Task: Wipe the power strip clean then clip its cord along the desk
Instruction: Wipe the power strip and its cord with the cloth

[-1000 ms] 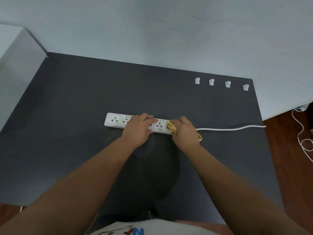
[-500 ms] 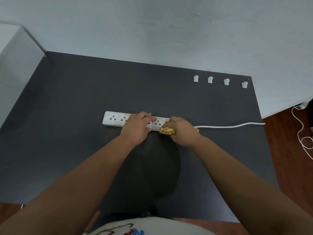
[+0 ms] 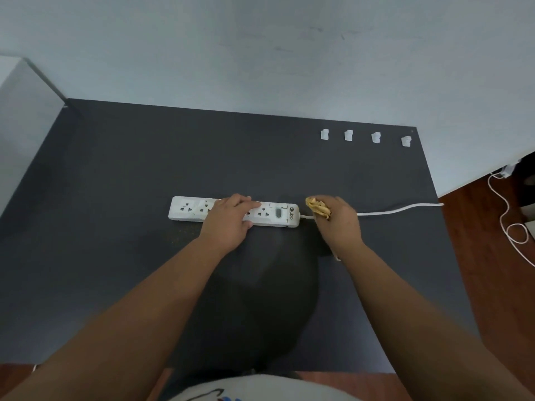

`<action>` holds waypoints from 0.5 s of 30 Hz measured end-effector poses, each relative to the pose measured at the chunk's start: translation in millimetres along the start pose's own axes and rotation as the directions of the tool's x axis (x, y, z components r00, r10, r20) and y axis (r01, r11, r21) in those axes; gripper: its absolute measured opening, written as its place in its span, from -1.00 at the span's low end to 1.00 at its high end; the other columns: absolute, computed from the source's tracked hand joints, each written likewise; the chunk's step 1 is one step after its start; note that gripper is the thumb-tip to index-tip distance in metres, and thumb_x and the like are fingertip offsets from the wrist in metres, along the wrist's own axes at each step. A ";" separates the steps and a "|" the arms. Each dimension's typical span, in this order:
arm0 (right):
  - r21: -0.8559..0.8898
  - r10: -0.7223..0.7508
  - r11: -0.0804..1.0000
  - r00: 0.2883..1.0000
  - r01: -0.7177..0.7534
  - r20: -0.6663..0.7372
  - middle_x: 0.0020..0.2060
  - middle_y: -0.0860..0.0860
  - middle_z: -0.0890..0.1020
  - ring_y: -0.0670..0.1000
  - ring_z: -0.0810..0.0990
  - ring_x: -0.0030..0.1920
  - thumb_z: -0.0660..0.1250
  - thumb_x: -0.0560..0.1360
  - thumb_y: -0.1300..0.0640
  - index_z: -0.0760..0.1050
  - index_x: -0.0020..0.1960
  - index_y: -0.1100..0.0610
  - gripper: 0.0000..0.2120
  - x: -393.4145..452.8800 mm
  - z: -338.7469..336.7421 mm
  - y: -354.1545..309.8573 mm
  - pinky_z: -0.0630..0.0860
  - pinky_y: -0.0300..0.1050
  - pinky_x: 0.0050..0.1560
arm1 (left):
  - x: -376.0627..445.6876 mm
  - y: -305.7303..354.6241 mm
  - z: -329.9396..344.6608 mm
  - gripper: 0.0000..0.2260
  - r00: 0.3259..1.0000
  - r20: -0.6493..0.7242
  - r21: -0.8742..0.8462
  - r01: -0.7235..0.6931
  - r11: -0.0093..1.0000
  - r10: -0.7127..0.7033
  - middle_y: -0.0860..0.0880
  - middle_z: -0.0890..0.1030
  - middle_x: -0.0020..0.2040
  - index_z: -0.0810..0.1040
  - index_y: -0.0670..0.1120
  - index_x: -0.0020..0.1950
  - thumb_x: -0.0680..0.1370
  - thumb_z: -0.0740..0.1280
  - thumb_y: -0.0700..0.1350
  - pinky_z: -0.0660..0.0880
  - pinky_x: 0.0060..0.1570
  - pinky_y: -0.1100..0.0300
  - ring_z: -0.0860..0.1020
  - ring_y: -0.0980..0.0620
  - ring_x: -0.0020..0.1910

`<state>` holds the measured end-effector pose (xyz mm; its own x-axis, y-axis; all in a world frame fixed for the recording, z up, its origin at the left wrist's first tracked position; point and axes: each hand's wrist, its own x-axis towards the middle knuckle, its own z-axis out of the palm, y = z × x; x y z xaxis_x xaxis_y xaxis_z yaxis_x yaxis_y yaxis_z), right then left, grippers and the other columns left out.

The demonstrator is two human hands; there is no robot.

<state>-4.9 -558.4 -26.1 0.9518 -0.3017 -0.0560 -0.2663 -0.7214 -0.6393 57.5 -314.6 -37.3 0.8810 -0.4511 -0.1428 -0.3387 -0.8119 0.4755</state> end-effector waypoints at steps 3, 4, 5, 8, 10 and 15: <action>-0.120 0.052 0.992 0.995 -0.041 0.091 -0.04 0.10 0.57 0.14 0.56 -0.06 0.28 0.45 0.27 0.60 0.09 0.07 -0.73 -5.3 12.7 -5.2 0.49 -0.05 -0.09 | 0.6 -1.1 -0.6 -0.56 1.000 0.006 0.001 0.007 1.000 -0.007 0.06 0.45 0.35 0.45 0.10 0.38 0.51 0.37 -0.12 0.30 0.37 0.02 0.39 -0.06 0.31; -0.186 0.045 0.982 0.990 -0.020 0.134 -0.08 0.07 0.55 0.14 0.56 -0.10 0.26 0.44 0.26 0.60 0.03 0.07 -0.76 -8.9 15.0 -4.8 0.47 -0.07 -0.15 | 1.1 -1.5 -0.8 -0.56 1.000 0.011 0.003 0.009 1.000 -0.009 0.06 0.45 0.35 0.45 0.10 0.38 0.51 0.37 -0.12 0.30 0.37 0.02 0.39 -0.06 0.31; -0.239 0.043 0.971 0.984 0.000 0.175 -0.14 0.05 0.53 0.14 0.56 -0.13 0.25 0.44 0.23 0.59 -0.05 0.07 -0.82 -11.6 13.4 -3.0 0.44 -0.08 -0.20 | 1.5 -1.8 -0.7 -0.56 1.000 0.016 0.005 0.008 1.000 -0.008 0.06 0.45 0.35 0.45 0.10 0.37 0.51 0.37 -0.12 0.30 0.37 0.02 0.39 -0.06 0.31; -0.199 0.095 0.979 0.973 -0.053 0.209 -0.23 0.04 0.60 0.13 0.59 -0.16 0.27 0.45 0.12 0.56 -0.18 0.08 -0.89 -9.8 -4.5 4.8 0.51 -0.04 -0.19 | 1.1 -1.9 -0.7 -0.57 1.000 0.017 -0.002 0.010 1.000 -0.009 0.06 0.45 0.35 0.45 0.10 0.37 0.51 0.37 -0.12 0.31 0.37 0.03 0.39 -0.06 0.31; -0.123 0.156 0.982 0.984 -0.145 0.083 -0.13 0.09 0.63 0.13 0.58 -0.10 0.28 0.49 0.12 0.59 -0.09 0.04 -0.89 -2.0 -11.9 8.7 0.54 0.00 -0.09 | 0.6 -1.1 -0.5 -0.57 1.000 0.011 -0.014 0.007 1.000 -0.007 0.06 0.45 0.34 0.46 0.10 0.37 0.51 0.37 -0.13 0.31 0.36 0.04 0.39 -0.06 0.30; -0.086 0.137 0.988 0.987 -0.130 0.086 -0.06 0.14 0.60 0.17 0.57 -0.05 0.24 0.49 0.17 0.56 0.03 0.12 -0.83 -2.1 18.2 -11.5 0.50 -0.04 -0.07 | -0.7 -0.8 -1.2 -0.58 1.000 0.001 -0.020 -0.007 1.000 0.007 0.05 0.45 0.34 0.47 0.08 0.36 0.51 0.37 -0.14 0.33 0.34 0.05 0.40 -0.06 0.30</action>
<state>-1.1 -538.1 -32.6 0.9159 -0.3428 -0.2090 -0.3995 -0.7269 -0.5585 57.5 -313.2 -36.5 0.8784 -0.4569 -0.1405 -0.3377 -0.8012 0.4940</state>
